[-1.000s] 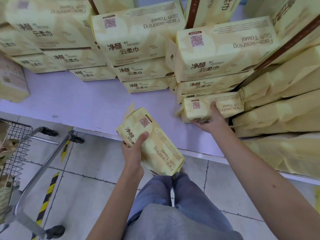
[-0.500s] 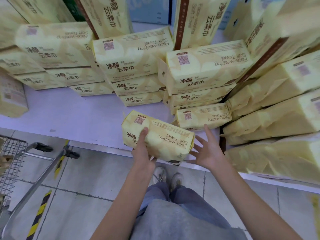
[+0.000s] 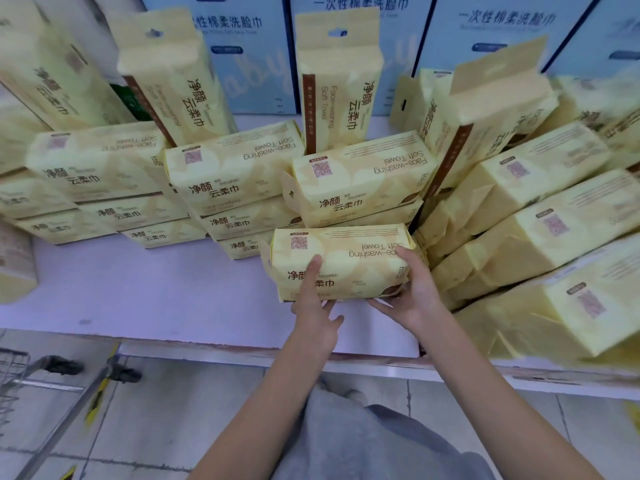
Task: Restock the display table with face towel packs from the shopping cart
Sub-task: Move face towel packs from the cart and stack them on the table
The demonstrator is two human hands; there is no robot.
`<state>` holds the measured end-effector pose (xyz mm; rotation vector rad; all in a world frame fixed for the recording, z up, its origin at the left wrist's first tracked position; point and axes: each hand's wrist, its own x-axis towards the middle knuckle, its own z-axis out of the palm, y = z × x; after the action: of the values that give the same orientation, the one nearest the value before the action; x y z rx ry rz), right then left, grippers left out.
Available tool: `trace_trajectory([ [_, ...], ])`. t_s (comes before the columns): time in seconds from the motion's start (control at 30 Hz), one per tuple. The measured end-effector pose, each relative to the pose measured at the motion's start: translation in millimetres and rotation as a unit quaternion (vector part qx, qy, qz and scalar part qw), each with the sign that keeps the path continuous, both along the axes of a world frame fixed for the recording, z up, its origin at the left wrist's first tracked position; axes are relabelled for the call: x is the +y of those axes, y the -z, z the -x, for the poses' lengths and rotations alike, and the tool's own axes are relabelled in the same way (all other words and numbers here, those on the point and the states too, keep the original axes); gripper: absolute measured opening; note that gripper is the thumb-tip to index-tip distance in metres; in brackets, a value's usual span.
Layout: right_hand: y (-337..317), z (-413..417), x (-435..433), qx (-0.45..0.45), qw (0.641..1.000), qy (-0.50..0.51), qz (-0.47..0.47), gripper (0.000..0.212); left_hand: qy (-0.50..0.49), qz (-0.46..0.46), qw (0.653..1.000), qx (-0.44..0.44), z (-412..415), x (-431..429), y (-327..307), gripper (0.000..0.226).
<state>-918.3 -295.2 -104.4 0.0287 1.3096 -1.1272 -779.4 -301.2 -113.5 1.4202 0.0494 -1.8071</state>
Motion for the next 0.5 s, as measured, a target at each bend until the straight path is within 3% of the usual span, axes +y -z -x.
trace_trajectory([
  [0.17, 3, 24, -8, 0.03, 0.999, 0.026, 0.012, 0.014, -0.022, -0.019, 0.996, -0.078, -16, -16, 5, 0.092],
  [0.3, 12, 34, -23, 0.045, 0.998, 0.037, 0.016, 0.018, 0.069, 0.022, 0.996, -0.05, -20, -29, 10, 0.047],
  [0.5, 26, 29, -35, 0.04, 0.992, 0.113, 0.031, 0.028, 0.023, 0.035, 0.995, -0.086, -1, -25, 23, 0.052],
])
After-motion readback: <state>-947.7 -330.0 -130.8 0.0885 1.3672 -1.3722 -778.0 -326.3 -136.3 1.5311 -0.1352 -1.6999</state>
